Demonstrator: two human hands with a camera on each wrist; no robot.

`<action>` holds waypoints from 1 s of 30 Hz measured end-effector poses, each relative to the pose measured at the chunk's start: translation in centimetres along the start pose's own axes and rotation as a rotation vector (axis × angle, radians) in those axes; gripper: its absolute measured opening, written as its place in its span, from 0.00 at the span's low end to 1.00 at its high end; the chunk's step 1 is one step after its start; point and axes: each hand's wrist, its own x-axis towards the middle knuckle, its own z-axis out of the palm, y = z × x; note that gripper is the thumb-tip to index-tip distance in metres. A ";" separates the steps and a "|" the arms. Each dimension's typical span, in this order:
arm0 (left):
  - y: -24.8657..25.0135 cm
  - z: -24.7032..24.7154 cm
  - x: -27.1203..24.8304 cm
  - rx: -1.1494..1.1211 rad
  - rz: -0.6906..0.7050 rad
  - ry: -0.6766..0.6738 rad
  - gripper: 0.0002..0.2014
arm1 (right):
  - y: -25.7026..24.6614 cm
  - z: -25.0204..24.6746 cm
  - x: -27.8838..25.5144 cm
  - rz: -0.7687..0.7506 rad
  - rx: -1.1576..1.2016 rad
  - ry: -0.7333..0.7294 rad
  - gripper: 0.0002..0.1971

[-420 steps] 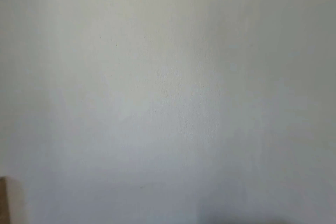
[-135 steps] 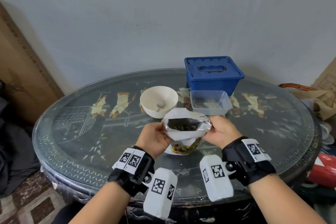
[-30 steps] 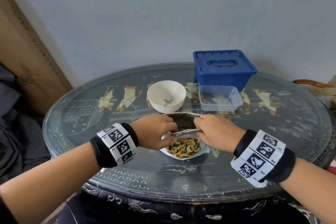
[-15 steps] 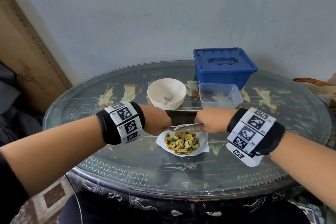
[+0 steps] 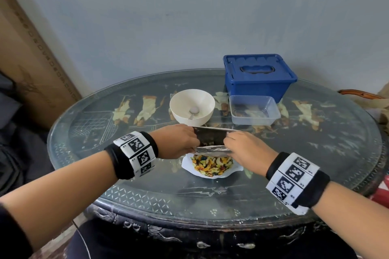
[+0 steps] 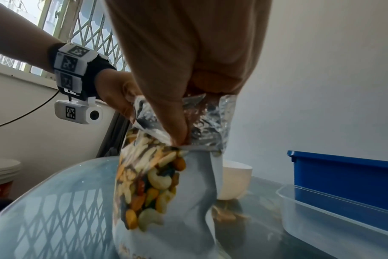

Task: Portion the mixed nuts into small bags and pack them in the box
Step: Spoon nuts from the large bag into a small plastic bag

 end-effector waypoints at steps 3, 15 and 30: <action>0.1 1.0 -0.4 0.057 0.043 0.094 0.12 | 0.2 0.2 -0.2 -0.004 0.019 0.014 0.05; 2.2 -1.5 1.4 0.385 0.033 -0.218 0.13 | -0.2 -3.9 1.1 0.089 -0.038 -0.464 0.16; -0.6 -0.2 0.5 0.204 0.022 0.114 0.05 | 1.2 -1.7 0.6 0.129 0.075 -0.165 0.22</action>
